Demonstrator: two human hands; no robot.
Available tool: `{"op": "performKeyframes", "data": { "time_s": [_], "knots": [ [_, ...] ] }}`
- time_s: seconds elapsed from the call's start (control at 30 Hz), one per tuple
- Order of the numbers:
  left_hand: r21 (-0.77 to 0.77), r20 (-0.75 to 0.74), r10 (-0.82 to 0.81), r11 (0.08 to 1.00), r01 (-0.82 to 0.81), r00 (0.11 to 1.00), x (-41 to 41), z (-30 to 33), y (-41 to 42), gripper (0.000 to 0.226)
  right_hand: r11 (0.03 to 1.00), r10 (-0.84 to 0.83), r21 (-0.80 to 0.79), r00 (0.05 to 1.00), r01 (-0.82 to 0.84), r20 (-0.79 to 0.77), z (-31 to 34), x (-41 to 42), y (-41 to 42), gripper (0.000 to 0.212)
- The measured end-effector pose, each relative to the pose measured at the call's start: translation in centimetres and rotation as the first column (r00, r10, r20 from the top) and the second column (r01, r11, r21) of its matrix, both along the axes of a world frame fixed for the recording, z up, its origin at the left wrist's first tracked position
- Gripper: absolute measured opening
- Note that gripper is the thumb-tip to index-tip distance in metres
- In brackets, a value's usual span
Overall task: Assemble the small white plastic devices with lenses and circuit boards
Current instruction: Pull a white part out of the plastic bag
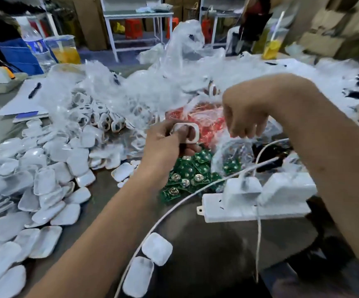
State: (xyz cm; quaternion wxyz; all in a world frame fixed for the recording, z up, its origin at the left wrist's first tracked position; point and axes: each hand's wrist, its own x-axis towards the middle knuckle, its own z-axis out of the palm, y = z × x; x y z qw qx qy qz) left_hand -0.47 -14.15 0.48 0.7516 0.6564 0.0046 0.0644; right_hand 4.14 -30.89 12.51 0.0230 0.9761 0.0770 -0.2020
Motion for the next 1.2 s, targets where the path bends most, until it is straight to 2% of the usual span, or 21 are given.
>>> {"op": "performKeyframes", "data": {
  "time_s": [0.07,0.13,0.3,0.43,0.5,0.6,0.77,0.87,0.97,1.07,1.13,1.2],
  "knots": [
    [-0.047,-0.104,-0.124,0.992,0.12,0.987,0.3,0.1,-2.3,0.023,0.986,-0.049,-0.162,0.996,0.036,-0.079,-1.5,0.6,-2.2,0.009],
    [-0.062,-0.157,-0.201,0.979,0.193,0.967,0.3,0.4,-4.1,0.021,0.963,-0.075,-0.266,0.994,0.05,-0.083,-2.5,0.6,-3.8,0.01],
    [-0.039,-0.19,-0.17,0.985,0.166,0.967,0.6,0.2,-7.0,0.025,0.932,-0.001,-0.362,0.999,-0.013,-0.04,-4.5,0.5,-4.6,0.028],
    [-0.138,-0.276,-0.123,0.987,0.088,0.953,0.9,-0.1,-7.7,0.024,0.958,0.035,-0.285,0.999,-0.022,0.04,-6.2,1.0,-4.3,0.018],
    [-0.2,-0.297,-0.137,0.977,0.078,0.945,1.1,-0.3,-7.8,0.022,0.974,-0.021,-0.225,0.999,0.012,-0.041,-6.5,1.4,-4.6,0.016],
    [-0.215,-0.301,-0.125,0.975,0.061,0.945,1.5,-0.7,-7.7,0.021,0.987,-0.051,-0.156,0.988,0.028,-0.146,-6.4,2.0,-5.3,0.013],
    [-0.224,-0.303,-0.1,0.974,0.032,0.948,1.5,-0.9,-7.4,0.02,0.997,-0.048,-0.059,0.99,0.04,-0.136,-4.8,2.4,-6.0,0.006],
    [-0.214,-0.277,-0.071,0.977,0.01,0.958,1.5,-0.8,-7.2,0.016,0.991,-0.083,0.091,0.987,0.096,-0.139,-2.3,2.5,-6.2,0.005],
    [-0.172,-0.254,-0.017,0.985,-0.028,0.967,1.7,-0.7,-6.8,0.015,0.953,-0.046,0.295,0.996,0.068,-0.078,0.0,2.6,-5.2,0.007],
    [-0.131,-0.229,0.018,0.99,-0.049,0.973,1.8,-0.8,-6.4,0.018,0.93,-0.016,0.368,1.0,0.018,-0.008,-0.4,3.0,-3.7,0.023],
    [-0.126,-0.22,0.027,0.99,-0.056,0.975,1.9,-1.0,-6.1,0.021,0.932,-0.044,0.363,0.995,0.008,0.09,-1.7,3.8,-2.9,0.03],
    [-0.123,-0.235,0.038,0.99,-0.069,0.971,2.0,-1.0,-5.8,0.022,0.957,-0.032,0.291,0.983,-0.023,0.183,-3.1,4.7,-2.3,0.03]
  ]
}}
